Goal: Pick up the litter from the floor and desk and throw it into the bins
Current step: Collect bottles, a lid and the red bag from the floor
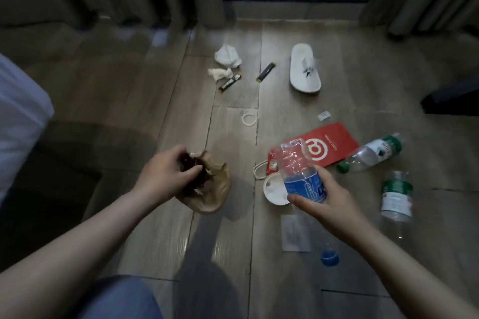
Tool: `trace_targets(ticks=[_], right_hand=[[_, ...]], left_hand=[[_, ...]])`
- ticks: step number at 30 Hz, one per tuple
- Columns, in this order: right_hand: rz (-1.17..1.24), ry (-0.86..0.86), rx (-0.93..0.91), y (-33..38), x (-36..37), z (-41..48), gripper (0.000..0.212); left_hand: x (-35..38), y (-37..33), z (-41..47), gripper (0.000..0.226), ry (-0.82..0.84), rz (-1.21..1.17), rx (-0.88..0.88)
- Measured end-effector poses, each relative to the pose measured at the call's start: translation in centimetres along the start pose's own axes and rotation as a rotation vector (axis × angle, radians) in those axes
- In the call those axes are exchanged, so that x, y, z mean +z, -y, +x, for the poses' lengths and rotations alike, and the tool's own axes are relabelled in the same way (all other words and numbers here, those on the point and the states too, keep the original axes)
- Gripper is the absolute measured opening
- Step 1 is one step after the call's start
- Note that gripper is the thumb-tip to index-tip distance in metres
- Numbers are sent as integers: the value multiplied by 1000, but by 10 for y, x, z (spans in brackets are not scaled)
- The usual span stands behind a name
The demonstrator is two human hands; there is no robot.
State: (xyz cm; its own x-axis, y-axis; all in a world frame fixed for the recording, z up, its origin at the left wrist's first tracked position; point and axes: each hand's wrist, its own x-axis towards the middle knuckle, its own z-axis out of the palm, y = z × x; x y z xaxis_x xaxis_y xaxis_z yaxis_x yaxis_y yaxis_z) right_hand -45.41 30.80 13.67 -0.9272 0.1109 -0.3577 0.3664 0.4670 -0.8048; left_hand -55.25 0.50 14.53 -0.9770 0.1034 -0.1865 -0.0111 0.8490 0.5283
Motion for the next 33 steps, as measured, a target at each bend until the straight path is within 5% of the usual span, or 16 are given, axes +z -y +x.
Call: trace_targets(ticks=[4,13,21,33], right_hand=[[11,-92,49,74,-66,-34,68],[147,-375,213,258,-210,-174,56],[184,-433,228,405,-336,-319,58],[257,-603,145,515,-420,-448,47]], left_hand=[[-67,-93,-16,22,-72,-117,-16],[-224,-282,-120,17,46,-228,12],[-379,-434,-209,16,13,-331,4],[-481,-545,-267,15,0,-515,191]])
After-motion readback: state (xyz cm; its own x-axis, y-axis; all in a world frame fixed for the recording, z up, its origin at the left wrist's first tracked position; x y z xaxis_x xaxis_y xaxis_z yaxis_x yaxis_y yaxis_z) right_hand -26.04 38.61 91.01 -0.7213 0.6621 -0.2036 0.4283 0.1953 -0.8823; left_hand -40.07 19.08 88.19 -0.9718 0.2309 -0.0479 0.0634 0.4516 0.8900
